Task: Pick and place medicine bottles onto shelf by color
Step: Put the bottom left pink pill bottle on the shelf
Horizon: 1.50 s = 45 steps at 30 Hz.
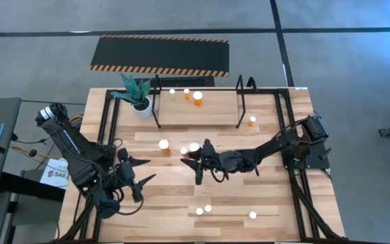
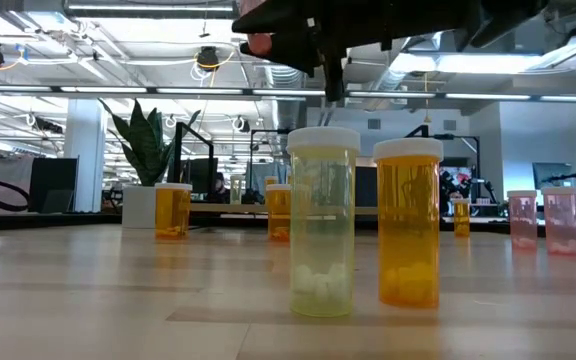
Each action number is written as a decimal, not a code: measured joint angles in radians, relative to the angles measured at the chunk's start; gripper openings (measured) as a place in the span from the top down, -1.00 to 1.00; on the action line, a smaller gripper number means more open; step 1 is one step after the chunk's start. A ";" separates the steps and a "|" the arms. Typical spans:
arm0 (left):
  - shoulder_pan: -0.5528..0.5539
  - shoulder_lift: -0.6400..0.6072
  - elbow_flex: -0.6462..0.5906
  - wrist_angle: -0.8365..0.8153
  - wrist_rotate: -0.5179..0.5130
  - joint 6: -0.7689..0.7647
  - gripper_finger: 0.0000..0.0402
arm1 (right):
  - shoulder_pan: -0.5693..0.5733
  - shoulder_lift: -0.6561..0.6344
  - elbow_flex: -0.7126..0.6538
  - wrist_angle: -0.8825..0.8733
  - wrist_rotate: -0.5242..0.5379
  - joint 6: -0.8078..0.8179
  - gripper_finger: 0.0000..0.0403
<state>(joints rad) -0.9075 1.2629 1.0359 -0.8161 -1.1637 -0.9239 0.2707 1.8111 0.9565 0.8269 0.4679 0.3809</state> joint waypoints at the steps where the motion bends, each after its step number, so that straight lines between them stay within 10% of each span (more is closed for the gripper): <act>1: 0.002 0.000 0.000 0.001 -0.001 -0.008 -0.21 | -0.001 0.000 0.000 -0.002 0.001 0.000 0.38; 21: 0.213 0.001 0.000 0.018 0.228 -0.205 -0.21 | -0.003 0.000 0.000 -0.017 0.001 0.002 0.38; 28: 0.314 0.001 0.000 0.152 0.408 -0.007 -0.21 | -0.003 0.000 0.000 -0.037 -0.028 0.002 0.38; 34: 0.288 0.015 0.000 0.349 0.196 0.271 -0.21 | -0.004 -0.069 0.001 -0.188 -0.050 0.001 0.38; 45: 0.054 0.016 -0.281 0.692 -0.385 0.196 -0.21 | 0.022 -0.233 0.000 -0.335 -0.023 -0.169 0.38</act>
<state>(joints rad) -0.8530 1.2785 0.7551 -0.1238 -1.5487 -0.7280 0.2930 1.5778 0.9565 0.4923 0.4445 0.2117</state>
